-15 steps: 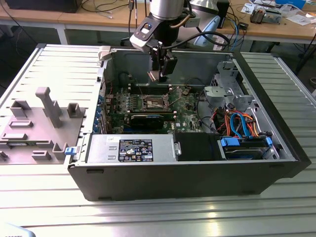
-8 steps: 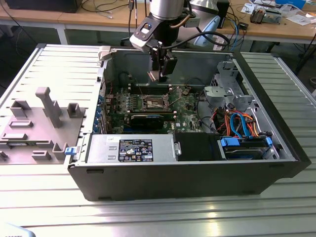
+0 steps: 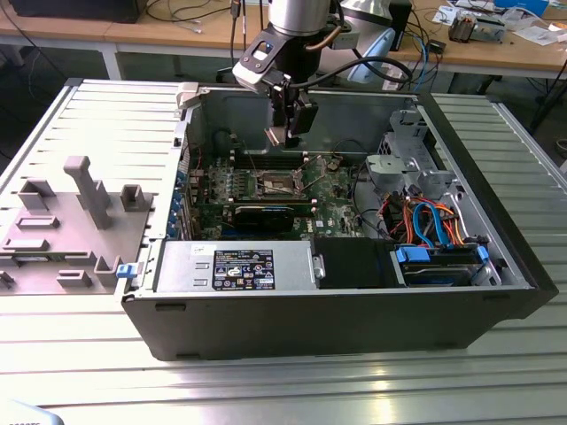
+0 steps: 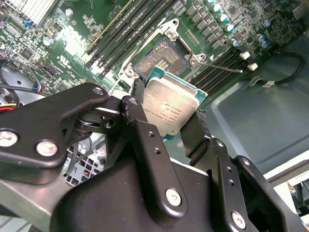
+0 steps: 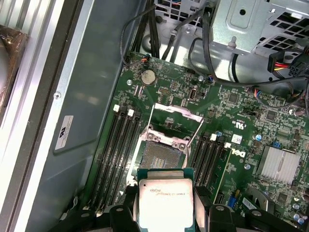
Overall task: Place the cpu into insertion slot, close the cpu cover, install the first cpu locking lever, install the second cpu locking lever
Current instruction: 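Place the cpu into insertion slot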
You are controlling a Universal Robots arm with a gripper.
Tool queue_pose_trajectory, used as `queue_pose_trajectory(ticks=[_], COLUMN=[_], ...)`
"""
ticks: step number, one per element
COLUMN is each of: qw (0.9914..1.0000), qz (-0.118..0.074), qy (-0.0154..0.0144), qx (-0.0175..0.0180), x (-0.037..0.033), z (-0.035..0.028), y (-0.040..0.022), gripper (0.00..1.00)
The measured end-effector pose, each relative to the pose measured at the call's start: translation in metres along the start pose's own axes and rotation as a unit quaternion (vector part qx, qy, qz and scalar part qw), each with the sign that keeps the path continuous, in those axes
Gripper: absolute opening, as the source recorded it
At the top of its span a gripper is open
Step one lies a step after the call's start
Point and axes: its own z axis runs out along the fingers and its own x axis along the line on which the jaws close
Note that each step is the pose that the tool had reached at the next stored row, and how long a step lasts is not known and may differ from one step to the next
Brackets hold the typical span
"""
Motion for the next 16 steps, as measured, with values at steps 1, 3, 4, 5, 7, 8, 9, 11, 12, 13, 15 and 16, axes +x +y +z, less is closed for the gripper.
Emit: queue_pose_trajectory(ticks=[1, 3, 4, 5, 7, 8, 9, 11, 12, 13, 15, 16], qw=[1.0, 1.0, 1.0, 1.0, 1.0, 1.0, 1.0, 1.0, 0.99999, 0.99999, 0.99998, 0.99998], qz=[0.0, 0.001, 0.001, 0.001, 0.002, 0.002, 0.002, 0.003, 0.004, 0.005, 0.006, 0.006], qy=[0.0, 0.0, 0.0, 0.0, 0.0, 0.0001, 0.0001, 0.0, 0.0, 0.0001, 0.0001, 0.0001], qx=[0.0, 0.0, 0.0, 0.0, 0.0, -0.0001, -0.0001, -0.0001, -0.0001, -0.0001, -0.0001, -0.0001], x=[0.0, 0.0, 0.0, 0.0, 0.0, 0.0, 0.0, 0.0, 0.0, 0.0, 0.0, 0.0], z=[0.0, 0.0001, 0.0001, 0.0001, 0.0002, 0.0004, 0.0004, 0.0004, 0.0005, 0.0005, 0.0006, 0.0007], y=[0.0, 0.0, 0.0, 0.0, 0.0, 0.0, 0.0, 0.0, 0.0, 0.0, 0.0, 0.0], gripper=[0.55, 0.55, 0.55, 0.55, 0.55, 0.55, 0.55, 0.55, 0.55, 0.55, 0.55, 0.55])
